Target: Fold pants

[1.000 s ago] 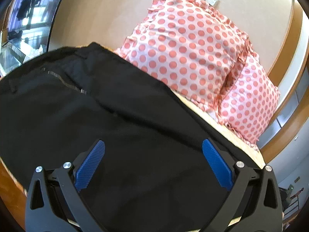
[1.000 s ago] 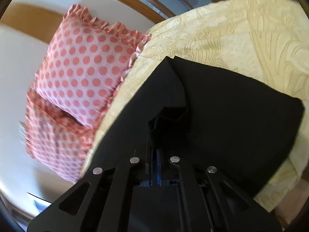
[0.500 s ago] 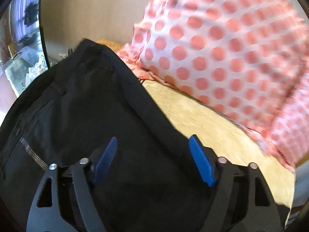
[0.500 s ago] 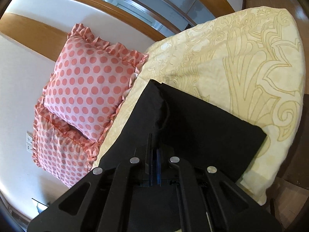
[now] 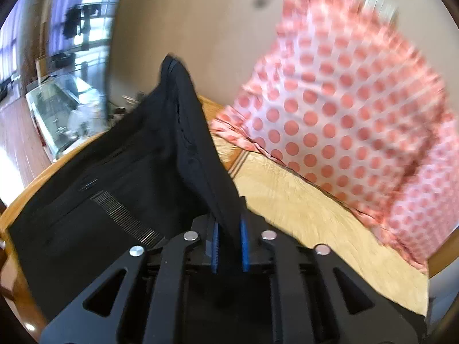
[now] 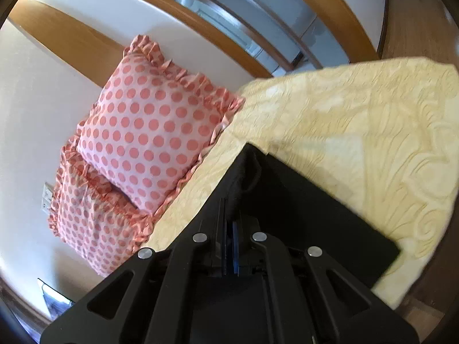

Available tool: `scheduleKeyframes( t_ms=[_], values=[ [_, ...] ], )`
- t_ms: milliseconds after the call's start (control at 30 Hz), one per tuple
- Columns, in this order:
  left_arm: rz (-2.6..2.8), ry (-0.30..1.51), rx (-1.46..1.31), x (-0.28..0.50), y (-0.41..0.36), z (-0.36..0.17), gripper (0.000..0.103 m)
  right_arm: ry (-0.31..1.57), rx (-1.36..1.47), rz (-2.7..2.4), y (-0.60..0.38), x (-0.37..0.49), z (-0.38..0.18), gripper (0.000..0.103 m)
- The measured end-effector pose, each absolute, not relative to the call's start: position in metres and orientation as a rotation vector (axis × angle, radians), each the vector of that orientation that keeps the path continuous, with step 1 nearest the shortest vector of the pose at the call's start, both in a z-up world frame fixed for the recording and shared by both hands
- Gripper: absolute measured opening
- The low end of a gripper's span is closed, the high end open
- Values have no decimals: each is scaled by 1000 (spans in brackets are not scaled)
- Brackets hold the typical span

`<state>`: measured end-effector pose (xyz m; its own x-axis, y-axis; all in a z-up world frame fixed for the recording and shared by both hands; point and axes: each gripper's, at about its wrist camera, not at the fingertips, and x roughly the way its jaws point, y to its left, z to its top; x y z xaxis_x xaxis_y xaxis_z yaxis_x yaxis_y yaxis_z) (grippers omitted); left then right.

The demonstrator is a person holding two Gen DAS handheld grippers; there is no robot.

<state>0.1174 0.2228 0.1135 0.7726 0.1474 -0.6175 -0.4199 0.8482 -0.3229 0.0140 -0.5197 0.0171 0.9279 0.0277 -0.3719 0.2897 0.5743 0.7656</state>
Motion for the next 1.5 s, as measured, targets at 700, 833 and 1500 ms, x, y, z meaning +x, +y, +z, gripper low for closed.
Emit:
scheduleKeyframes(
  t_ms=[700,833,1500],
  values=[
    [400,680,-556,-31,212,34,13,419,1082,-246,-540,-10,-2,3],
    [398,672,-519,-44,200,31,13,441,1058,-289,-542,-16,-2,3],
    [463,606,-472,-74,204,35,65,481,1008,-397,-545,-37,-6,33]
  ],
)
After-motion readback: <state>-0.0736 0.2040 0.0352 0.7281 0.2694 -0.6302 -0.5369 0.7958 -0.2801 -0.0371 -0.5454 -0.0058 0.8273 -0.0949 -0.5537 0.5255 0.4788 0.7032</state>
